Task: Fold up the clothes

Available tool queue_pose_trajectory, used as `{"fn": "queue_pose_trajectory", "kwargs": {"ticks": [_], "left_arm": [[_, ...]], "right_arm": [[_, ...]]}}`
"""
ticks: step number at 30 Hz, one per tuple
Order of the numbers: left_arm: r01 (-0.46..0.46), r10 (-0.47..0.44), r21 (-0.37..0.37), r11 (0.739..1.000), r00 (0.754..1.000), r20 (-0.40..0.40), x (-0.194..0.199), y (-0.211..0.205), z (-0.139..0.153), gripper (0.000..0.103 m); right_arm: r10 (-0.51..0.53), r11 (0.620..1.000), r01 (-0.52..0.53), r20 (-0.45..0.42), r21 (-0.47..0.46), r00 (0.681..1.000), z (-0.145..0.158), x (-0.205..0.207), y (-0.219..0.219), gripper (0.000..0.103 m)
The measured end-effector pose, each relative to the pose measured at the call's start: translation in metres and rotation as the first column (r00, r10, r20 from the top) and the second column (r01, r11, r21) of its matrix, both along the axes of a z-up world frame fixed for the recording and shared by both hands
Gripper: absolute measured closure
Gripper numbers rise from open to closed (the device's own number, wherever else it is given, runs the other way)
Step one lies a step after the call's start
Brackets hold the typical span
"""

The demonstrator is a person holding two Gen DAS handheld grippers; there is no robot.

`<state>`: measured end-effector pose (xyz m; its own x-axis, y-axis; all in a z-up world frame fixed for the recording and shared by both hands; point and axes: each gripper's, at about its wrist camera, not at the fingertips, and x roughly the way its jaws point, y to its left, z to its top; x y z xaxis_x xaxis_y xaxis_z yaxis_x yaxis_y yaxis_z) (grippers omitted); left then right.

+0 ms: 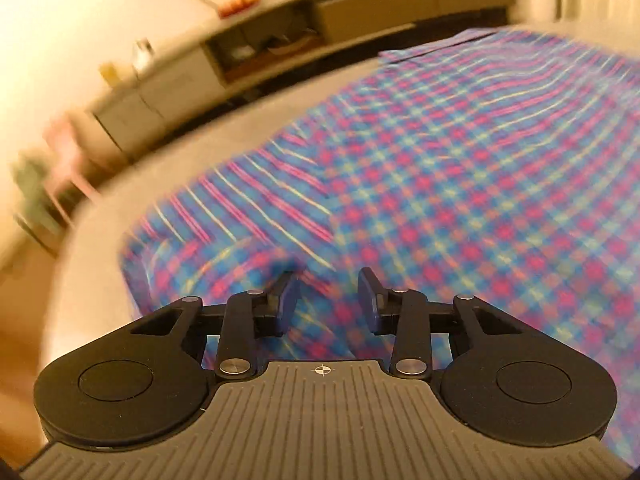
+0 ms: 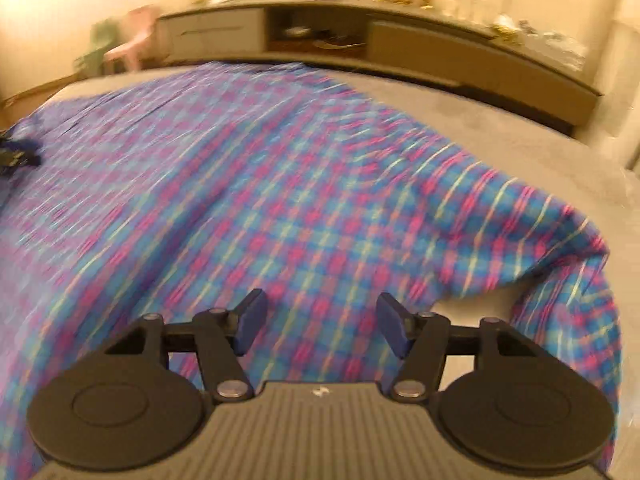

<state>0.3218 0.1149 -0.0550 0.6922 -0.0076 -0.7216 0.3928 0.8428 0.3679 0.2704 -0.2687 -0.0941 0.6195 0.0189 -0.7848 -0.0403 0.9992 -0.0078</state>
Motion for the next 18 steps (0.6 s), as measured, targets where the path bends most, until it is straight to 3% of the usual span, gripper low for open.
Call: {"fn": "queue_pose_trajectory", "kwargs": {"ticks": [4,7,8,9,11,14,15,17,18], "left_arm": [[-0.073,0.070,0.097,0.993,0.997,0.034,0.031,-0.006,-0.004,0.063],[-0.139,0.131,0.146,0.979,0.989,0.065,0.024,-0.005,0.005,0.076],[-0.146,0.137,0.128,0.981,0.988,0.076,0.014,-0.003,0.012,0.077],[-0.119,0.114,0.053,0.992,0.990,0.082,-0.006,0.000,0.025,0.076],[-0.021,0.025,-0.098,0.995,0.999,0.045,-0.053,0.006,0.043,0.065],[0.092,-0.103,-0.189,0.978,0.994,-0.046,-0.109,0.000,0.041,0.065],[0.103,-0.118,-0.185,0.977,0.991,-0.068,-0.120,-0.001,0.034,0.065],[0.099,-0.116,-0.161,0.982,0.988,-0.102,-0.135,0.002,0.016,0.067],[0.084,-0.100,-0.148,0.985,0.989,-0.105,-0.139,0.006,0.010,0.066]], "right_arm": [[-0.063,0.998,0.063,0.071,0.010,0.995,-0.010,0.015,-0.011,0.044],[-0.079,0.980,0.097,0.107,-0.174,0.991,-0.008,0.000,-0.002,0.045],[-0.080,0.971,0.103,0.112,-0.216,0.990,-0.002,-0.010,-0.001,0.048],[-0.067,0.973,0.092,0.121,-0.211,0.990,0.009,-0.024,0.001,0.047],[-0.005,0.995,0.018,0.132,-0.101,0.991,0.036,-0.058,0.011,0.046],[0.151,0.979,-0.154,0.031,0.135,0.988,0.037,-0.102,0.035,0.046],[0.189,0.972,-0.185,-0.016,0.148,0.982,0.026,-0.113,0.045,0.049],[0.174,0.984,-0.171,-0.061,0.056,0.983,0.013,-0.124,0.049,0.052],[0.163,0.987,-0.163,-0.078,0.009,0.984,0.006,-0.129,0.050,0.049]]}}
